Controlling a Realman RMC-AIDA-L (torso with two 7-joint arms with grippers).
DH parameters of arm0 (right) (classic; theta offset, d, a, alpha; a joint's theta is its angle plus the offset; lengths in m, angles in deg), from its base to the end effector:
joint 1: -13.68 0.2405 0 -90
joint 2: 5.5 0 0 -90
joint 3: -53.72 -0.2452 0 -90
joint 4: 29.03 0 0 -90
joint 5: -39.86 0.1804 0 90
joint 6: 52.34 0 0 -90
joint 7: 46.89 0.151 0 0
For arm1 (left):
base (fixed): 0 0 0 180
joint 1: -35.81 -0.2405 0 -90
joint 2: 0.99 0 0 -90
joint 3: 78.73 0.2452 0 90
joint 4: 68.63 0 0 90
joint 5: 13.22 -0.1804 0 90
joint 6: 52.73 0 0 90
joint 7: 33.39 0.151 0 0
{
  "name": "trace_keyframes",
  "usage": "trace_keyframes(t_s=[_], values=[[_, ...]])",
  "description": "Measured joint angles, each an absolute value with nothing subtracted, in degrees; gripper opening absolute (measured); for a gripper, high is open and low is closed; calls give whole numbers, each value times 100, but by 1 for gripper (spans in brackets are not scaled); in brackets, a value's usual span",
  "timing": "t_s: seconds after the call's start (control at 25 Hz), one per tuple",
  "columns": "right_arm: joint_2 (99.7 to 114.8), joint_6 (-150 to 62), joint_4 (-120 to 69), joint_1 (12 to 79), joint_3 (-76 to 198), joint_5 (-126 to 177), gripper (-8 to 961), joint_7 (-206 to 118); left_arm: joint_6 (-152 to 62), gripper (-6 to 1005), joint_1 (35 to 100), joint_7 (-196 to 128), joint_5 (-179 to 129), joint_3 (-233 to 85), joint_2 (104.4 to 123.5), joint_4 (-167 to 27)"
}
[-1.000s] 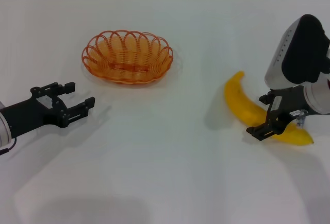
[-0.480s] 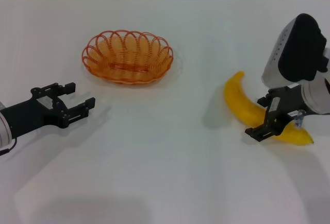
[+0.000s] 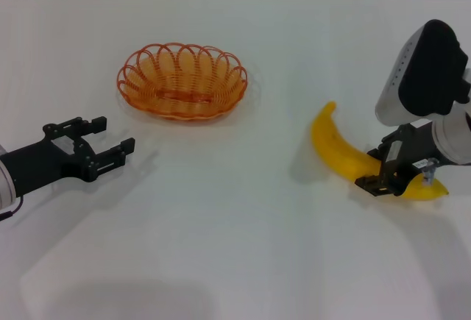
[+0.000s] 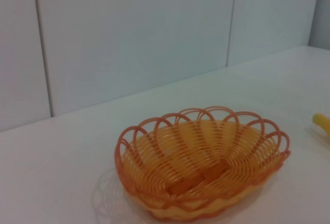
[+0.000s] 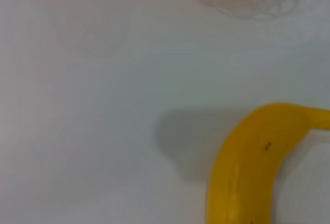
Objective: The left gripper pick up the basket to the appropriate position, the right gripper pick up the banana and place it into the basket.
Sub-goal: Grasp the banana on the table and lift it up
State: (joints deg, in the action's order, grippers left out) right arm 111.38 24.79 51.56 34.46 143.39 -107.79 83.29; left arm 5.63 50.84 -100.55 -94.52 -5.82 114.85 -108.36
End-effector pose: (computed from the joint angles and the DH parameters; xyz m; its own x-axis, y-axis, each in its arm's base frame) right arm 0.2353 0.2939 -0.0109 0.8411 -0.4407 0.3135 -0.2902 -0.8569 -0.4261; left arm -0.2926 0.2963 -0.0095 0.8375 0.3017 0.4556 0.5168 -0.7082 -0.4810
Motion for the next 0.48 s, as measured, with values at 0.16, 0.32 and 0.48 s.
trace_keyframes(t_s=[0.16, 0.32, 0.48], values=[[11139, 2482, 5190, 3423, 14331, -10761, 521, 8292, 563, 682, 5083, -10051, -9452, -647, 11501, -10836], [11139, 2459, 5238, 3409, 14332, -10751, 488, 8272, 563, 682, 5072, -10053, -9452, -664, 11507, -10836], [11143, 2369, 5436, 3370, 14307, -10692, 488, 8256, 563, 682, 5066, -10055, -9452, -676, 11509, -10836]])
